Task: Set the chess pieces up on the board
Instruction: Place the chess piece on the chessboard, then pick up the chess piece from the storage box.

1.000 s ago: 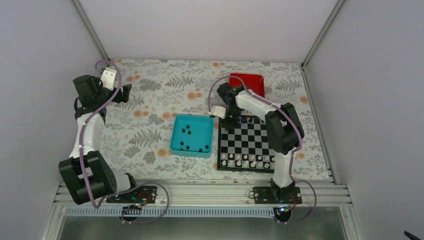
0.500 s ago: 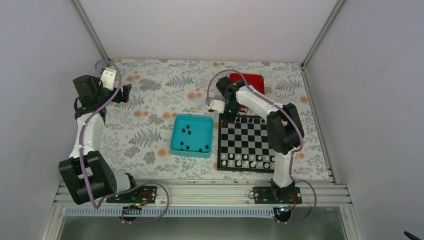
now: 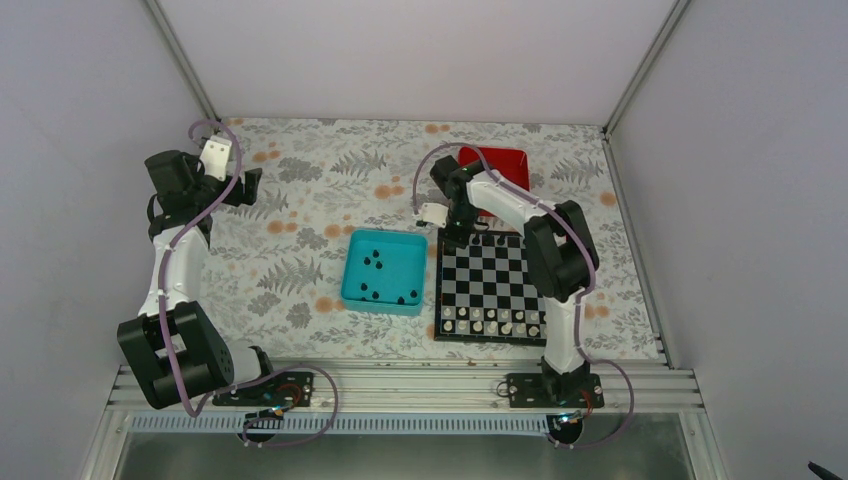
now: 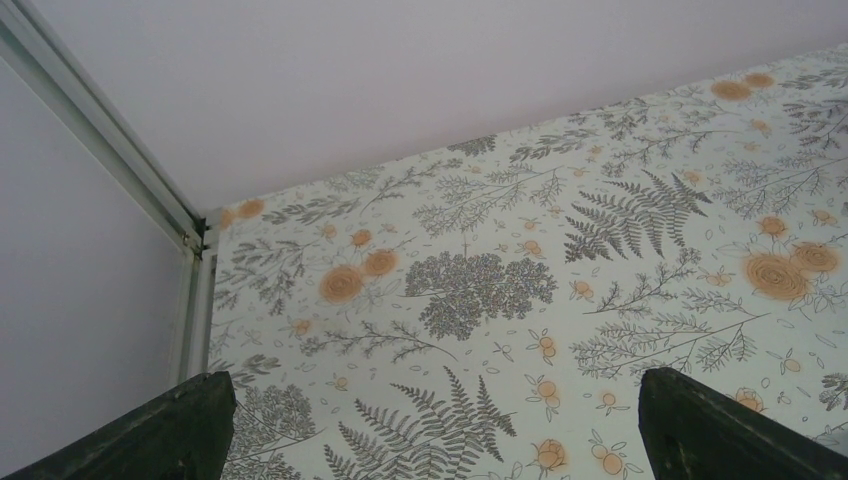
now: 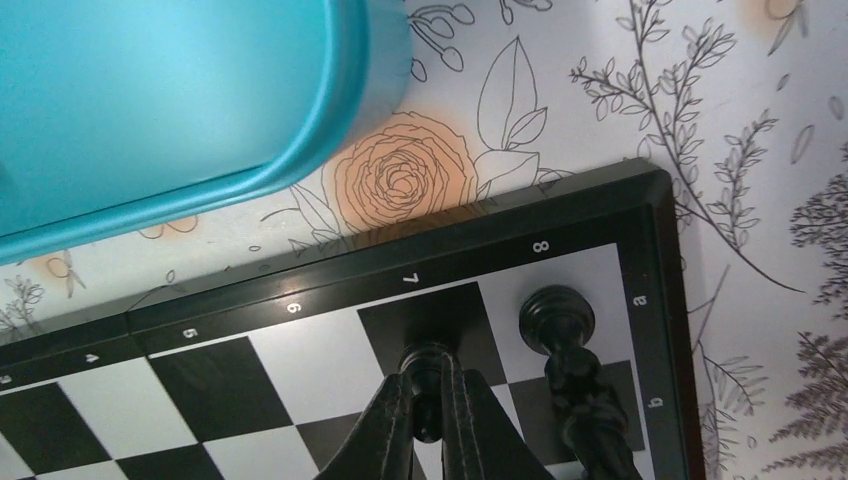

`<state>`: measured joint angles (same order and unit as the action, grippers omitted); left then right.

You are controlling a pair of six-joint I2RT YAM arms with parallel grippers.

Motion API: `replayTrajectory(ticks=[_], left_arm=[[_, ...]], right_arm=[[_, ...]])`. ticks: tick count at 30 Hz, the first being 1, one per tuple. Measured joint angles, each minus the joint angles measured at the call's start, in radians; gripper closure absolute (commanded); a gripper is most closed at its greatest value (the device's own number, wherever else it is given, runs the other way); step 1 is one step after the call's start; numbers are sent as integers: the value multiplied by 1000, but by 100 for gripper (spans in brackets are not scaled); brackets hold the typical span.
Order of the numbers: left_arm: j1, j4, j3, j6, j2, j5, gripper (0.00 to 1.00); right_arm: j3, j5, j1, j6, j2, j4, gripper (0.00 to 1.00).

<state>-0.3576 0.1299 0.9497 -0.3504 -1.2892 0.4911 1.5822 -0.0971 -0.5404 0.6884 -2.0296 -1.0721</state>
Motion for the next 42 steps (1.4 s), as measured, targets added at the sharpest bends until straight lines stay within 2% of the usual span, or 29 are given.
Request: replayTrajectory(ticks=[5,12,16,25,31,36,42], left_arm=[[0,0,0,0,0,0,0],[-3,0,0,0,0,3,0],[-6,0,0,0,0,7,0],[-7,0,0,0,0,10,0],[-11,0,0,3,0,14,0],[-14,0,0,3,0,16,0],[-18,0,0,4,0,18,0]], right_arm=[[2,-1,5,3,-25,3,90],[3,-11,6,14,-25,3,71],[22,-24,6,19,-25,-9,64],[229,-13,-30,16,-3,-98,62],[378,1,-204,14,-10,-130,59],[433,5,-311,14,-85,-112,59],[445,8,-329,17,-261,-95,60]])
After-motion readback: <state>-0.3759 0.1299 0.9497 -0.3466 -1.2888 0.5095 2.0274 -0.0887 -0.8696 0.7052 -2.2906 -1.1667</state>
